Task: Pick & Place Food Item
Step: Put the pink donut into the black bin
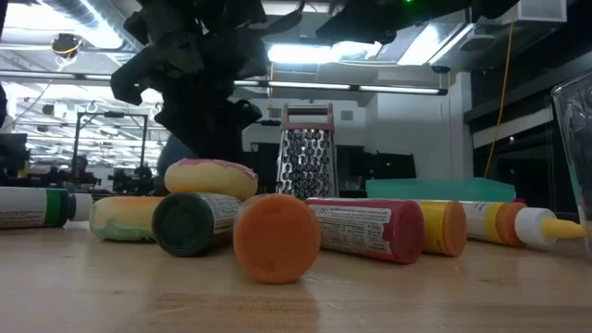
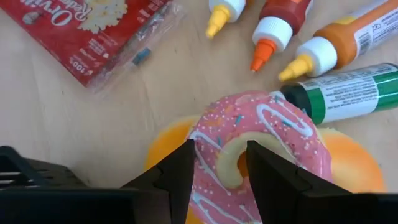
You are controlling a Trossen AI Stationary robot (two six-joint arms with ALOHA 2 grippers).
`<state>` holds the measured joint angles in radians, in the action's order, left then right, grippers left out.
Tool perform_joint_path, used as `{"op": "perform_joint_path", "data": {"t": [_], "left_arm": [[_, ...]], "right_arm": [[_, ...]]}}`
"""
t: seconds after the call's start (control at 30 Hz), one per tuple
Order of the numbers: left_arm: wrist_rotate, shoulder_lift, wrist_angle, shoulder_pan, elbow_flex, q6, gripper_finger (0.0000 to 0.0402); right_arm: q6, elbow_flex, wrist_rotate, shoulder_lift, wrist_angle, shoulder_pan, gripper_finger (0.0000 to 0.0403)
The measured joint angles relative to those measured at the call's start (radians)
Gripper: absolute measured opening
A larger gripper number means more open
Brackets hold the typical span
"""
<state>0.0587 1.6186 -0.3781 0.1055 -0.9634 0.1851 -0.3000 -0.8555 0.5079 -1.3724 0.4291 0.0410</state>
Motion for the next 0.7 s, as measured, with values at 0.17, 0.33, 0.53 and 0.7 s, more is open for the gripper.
{"op": "perform_joint_path", "data": {"t": [0.17, 0.33, 0.53, 0.7], "left_arm": [[-0.047, -0.002, 0.0, 0.0, 0.0, 0.003, 0.0141], [-0.074, -0.006, -0.022, 0.0, -0.012, 0.011, 0.0141], [-0.01, -0.007, -0.038, 0.0, -0.02, 0.024, 0.0142], [0.023, -0.007, -0.046, 0.0, -0.02, 0.021, 0.0142]], "right_arm": [[0.0, 0.0, 0.0, 0.0, 0.001, 0.0, 0.0177], [0.0, 0.0, -0.003, 0.0, 0.001, 0.0, 0.0177], [-0.003, 0.0, -0.004, 0.0, 0.001, 0.0, 0.0177], [-0.003, 0.0, -0.004, 0.0, 0.001, 0.0, 0.0178]]}}
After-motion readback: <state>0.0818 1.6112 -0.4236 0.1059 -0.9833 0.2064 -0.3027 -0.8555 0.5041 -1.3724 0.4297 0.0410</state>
